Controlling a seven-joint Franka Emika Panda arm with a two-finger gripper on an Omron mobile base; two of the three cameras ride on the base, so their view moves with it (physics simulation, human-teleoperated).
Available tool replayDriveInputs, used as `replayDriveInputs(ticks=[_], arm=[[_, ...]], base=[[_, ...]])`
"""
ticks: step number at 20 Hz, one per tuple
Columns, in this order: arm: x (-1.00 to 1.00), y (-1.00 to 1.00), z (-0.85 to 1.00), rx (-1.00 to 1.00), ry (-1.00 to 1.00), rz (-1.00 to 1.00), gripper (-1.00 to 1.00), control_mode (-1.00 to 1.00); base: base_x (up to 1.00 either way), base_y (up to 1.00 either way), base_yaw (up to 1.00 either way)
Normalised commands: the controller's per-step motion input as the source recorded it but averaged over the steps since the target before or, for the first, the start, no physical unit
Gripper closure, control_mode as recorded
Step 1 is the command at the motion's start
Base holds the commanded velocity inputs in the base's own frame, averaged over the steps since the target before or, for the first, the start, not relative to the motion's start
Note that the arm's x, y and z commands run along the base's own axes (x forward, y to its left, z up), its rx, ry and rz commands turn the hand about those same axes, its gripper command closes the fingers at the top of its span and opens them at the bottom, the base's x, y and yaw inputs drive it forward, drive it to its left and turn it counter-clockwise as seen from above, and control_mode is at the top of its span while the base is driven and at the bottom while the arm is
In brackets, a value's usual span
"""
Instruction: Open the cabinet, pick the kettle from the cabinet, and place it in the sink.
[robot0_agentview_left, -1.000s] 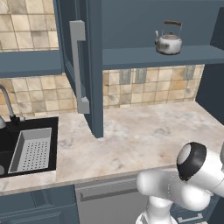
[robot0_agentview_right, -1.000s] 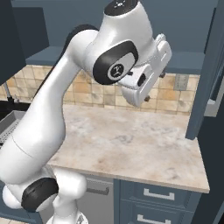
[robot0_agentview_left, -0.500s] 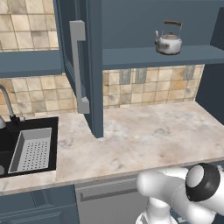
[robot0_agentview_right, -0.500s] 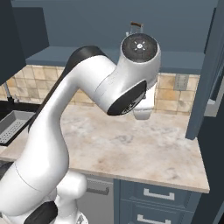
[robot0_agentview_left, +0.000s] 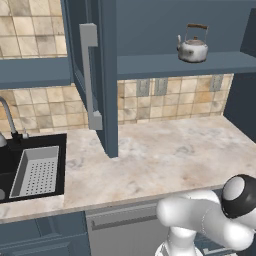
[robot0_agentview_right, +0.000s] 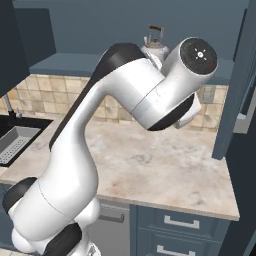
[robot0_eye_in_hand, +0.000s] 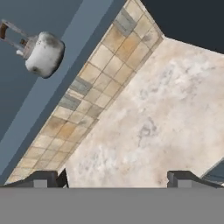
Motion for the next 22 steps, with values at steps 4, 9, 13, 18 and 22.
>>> replayDriveInputs(ticks=[4, 9, 13, 18, 22], arm=[[0.07, 0.19, 0.01, -0.38, -0.18, 0.25, -1.00, -1.00], [0.16, 0.22, 0.00, -0.36, -0.19, 0.11, -1.00, -1.00], [0.20, 0.20, 0.00, -0.28, -0.17, 0.00, -1.00, -1.00], [0.27, 0.11, 0.02, -0.11, -0.10, 0.01, -1.00, -1.00], [0.34, 0.08, 0.15, 0.00, 0.00, 0.14, -1.00, -1.00]], base=[[0.00, 0.00, 0.00], [0.00, 0.00, 0.00], [0.00, 0.00, 0.00], [0.00, 0.00, 0.00], [0.00, 0.00, 0.00]])
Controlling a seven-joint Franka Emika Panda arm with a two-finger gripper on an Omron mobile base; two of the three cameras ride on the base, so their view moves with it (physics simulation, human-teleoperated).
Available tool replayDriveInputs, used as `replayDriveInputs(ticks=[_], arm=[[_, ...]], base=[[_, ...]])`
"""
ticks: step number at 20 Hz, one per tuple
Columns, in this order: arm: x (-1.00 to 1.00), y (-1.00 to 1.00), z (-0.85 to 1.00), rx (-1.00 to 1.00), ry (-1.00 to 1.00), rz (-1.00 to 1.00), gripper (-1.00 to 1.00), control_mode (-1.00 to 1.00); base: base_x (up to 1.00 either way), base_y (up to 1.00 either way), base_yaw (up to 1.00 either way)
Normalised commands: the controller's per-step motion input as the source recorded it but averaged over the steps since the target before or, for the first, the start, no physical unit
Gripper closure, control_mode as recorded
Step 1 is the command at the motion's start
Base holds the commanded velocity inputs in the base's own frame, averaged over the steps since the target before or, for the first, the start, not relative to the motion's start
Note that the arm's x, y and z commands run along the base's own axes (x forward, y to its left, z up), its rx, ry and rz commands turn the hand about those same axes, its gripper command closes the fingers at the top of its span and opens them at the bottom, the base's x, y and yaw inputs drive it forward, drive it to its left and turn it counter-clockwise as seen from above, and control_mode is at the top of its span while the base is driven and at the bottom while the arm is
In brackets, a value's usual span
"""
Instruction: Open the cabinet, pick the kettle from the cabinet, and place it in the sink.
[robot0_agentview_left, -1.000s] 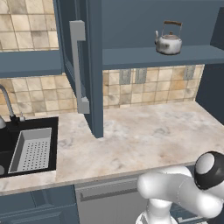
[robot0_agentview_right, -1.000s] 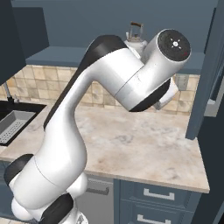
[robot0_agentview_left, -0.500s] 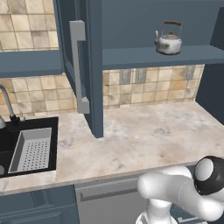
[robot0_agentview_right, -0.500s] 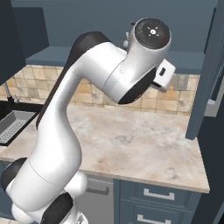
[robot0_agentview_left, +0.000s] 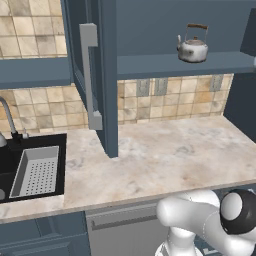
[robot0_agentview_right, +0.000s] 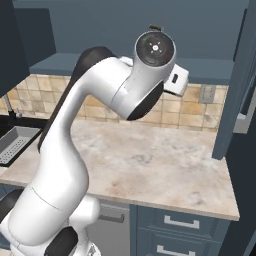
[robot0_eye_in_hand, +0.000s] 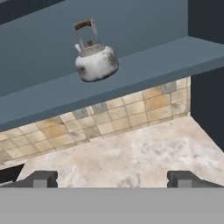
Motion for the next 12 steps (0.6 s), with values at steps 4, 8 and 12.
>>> replayDriveInputs(ticks=[4, 8, 12], arm=[[0.35, 0.09, 0.18, 0.00, 0.00, 0.19, -1.00, -1.00], [0.37, 0.02, 0.15, 0.00, 0.00, 0.21, -1.00, -1.00], [0.36, 0.00, 0.08, 0.00, 0.00, 0.23, -1.00, -1.00]], base=[[0.00, 0.00, 0.00], [0.00, 0.00, 0.00], [0.00, 0.00, 0.00]])
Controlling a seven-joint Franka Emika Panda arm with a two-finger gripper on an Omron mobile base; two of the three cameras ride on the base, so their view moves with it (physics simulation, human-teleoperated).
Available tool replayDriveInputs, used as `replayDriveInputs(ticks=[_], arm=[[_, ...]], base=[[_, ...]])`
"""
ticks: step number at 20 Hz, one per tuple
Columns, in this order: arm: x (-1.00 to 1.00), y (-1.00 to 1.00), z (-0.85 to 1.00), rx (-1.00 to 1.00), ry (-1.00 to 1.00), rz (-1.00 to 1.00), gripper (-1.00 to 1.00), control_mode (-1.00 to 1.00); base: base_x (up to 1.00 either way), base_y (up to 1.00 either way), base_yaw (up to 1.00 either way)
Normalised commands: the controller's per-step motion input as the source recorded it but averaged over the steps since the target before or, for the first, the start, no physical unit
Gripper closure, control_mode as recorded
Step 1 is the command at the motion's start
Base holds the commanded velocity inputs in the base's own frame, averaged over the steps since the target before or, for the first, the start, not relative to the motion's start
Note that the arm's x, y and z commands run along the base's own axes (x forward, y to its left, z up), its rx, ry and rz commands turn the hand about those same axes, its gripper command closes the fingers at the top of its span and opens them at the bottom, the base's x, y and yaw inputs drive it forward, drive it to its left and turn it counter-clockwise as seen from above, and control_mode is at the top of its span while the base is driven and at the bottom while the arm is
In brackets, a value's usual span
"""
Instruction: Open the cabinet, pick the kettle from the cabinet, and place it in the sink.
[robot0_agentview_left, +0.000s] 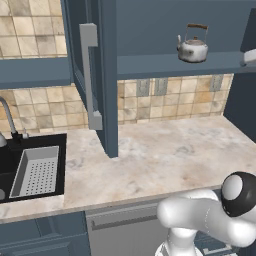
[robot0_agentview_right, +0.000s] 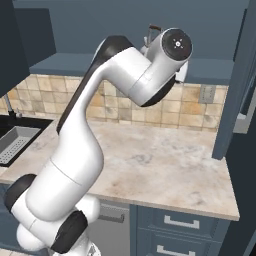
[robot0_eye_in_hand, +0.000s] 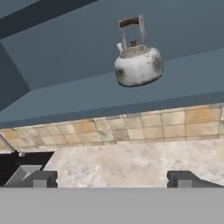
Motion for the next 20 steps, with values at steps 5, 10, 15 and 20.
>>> replayDriveInputs(ticks=[5, 10, 15, 20], arm=[[0.37, 0.02, 0.06, 0.00, -0.03, 0.18, -1.00, -1.00], [0.40, 0.05, 0.05, 0.00, -0.06, 0.11, -1.00, -1.00], [0.38, 0.10, 0.05, -0.01, -0.12, 0.03, -1.00, -1.00], [0.33, 0.11, 0.00, -0.05, -0.16, 0.00, -1.00, -1.00]], base=[[0.00, 0.00, 0.00], [0.00, 0.00, 0.00], [0.00, 0.00, 0.00], [0.00, 0.00, 0.00]])
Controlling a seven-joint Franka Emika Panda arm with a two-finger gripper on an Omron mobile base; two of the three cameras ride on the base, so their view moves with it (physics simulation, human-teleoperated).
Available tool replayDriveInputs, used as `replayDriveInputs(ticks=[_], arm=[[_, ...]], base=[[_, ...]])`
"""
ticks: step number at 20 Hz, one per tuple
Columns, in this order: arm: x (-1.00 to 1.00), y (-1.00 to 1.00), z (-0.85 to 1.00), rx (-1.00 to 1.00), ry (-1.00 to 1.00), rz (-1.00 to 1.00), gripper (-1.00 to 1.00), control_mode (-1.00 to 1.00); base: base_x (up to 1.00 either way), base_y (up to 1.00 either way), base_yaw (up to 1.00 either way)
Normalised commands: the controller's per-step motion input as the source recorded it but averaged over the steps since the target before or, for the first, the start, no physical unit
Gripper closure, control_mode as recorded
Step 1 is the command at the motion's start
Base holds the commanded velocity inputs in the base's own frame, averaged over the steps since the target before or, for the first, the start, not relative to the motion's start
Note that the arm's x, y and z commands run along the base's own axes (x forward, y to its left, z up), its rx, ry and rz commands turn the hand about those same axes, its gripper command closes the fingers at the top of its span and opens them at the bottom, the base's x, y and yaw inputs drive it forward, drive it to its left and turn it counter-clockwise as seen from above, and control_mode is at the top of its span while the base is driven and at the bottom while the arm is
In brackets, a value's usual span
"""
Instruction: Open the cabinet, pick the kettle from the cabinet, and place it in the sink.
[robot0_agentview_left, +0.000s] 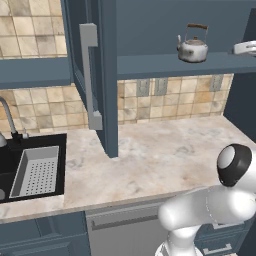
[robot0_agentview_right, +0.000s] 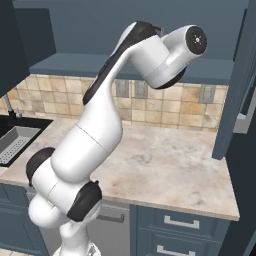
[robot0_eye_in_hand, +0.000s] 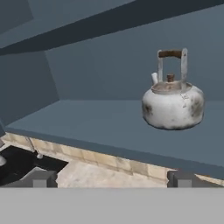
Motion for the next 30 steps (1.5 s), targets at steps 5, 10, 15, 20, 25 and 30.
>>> replayDriveInputs(ticks=[5, 10, 15, 20, 25, 30], arm=[[0.41, 0.05, 0.01, -0.02, -0.11, 0.00, -1.00, -1.00], [0.41, 0.03, 0.10, 0.00, 0.02, 0.00, -1.00, -1.00], [0.40, 0.03, 0.14, 0.00, 0.09, 0.00, -1.00, -1.00], [0.39, -0.01, 0.14, 0.00, 0.09, 0.00, -1.00, -1.00], [0.35, -0.07, 0.09, 0.00, 0.04, 0.00, -1.00, -1.00], [0.27, -0.17, 0.01, 0.00, 0.00, 0.00, -1.00, -1.00]], base=[[0.00, 0.00, 0.00], [0.00, 0.00, 0.00], [0.00, 0.00, 0.00], [0.00, 0.00, 0.00], [0.00, 0.00, 0.00], [0.00, 0.00, 0.00]])
